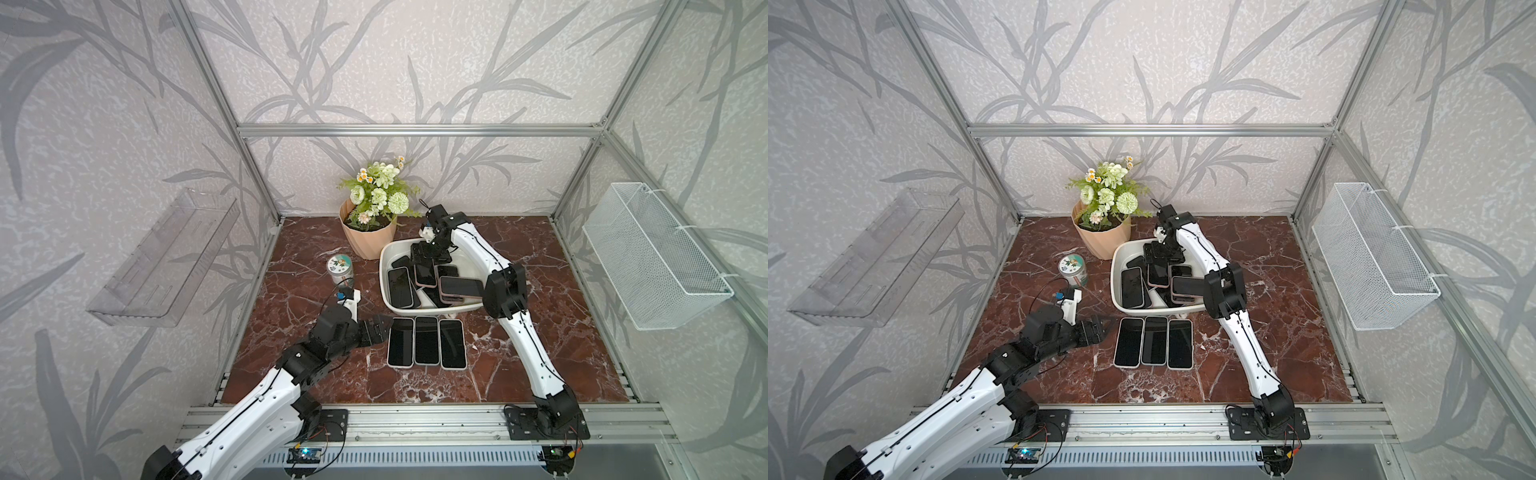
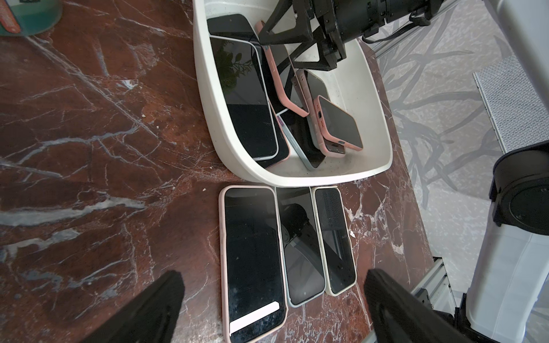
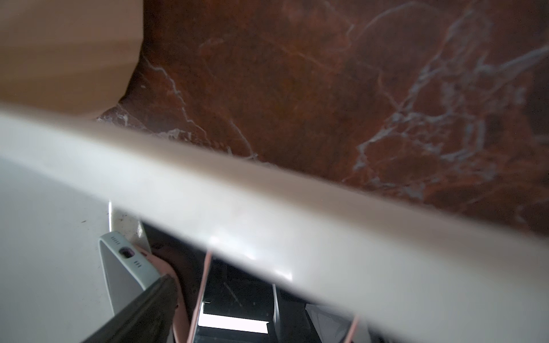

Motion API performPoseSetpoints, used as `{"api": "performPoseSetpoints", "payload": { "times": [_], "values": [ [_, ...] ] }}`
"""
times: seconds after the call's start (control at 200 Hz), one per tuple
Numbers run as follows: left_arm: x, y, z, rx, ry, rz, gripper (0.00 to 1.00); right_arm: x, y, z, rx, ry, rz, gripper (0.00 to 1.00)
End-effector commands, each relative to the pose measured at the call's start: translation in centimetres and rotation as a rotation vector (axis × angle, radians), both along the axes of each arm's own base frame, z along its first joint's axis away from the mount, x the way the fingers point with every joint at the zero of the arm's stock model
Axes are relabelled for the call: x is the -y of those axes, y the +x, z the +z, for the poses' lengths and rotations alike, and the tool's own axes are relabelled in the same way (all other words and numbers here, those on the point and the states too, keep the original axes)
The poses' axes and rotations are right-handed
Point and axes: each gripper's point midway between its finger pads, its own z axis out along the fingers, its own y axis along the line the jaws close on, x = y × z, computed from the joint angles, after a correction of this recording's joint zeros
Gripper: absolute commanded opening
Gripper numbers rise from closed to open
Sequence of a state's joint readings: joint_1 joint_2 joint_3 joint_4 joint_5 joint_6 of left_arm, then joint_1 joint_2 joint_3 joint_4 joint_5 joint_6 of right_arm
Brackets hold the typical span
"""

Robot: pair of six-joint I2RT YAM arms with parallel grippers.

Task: Take the phone out of the storage box
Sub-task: Pick up the phone from the storage box.

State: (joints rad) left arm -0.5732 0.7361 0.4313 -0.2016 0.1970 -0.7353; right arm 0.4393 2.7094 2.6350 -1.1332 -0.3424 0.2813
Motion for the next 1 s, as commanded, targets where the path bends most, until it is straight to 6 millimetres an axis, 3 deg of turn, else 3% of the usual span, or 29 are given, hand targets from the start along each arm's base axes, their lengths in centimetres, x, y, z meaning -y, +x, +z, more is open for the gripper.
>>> {"api": "performPoseSetpoints", "payload": {
  "times": [0.0, 0.425, 0.995],
  "values": [
    [-0.1, 0.0, -0.1, 0.009, -0.005, 0.001, 1.00, 0.9, -1.8, -2.7, -0.102, -0.041, 0.009, 0.99],
    [-0.6, -0.1, 0.0, 0.020, -0.005, 0.016, 1.00, 2.8, -1.5, -3.8, -0.089, -0.158, -0.012, 0.95],
    [-0.8, 0.0, -0.5, 0.012, -0.001, 0.022, 1.00, 2.5, -2.2, -5.5, -0.099, -0.196, 0.033, 0.89]
  ]
}}
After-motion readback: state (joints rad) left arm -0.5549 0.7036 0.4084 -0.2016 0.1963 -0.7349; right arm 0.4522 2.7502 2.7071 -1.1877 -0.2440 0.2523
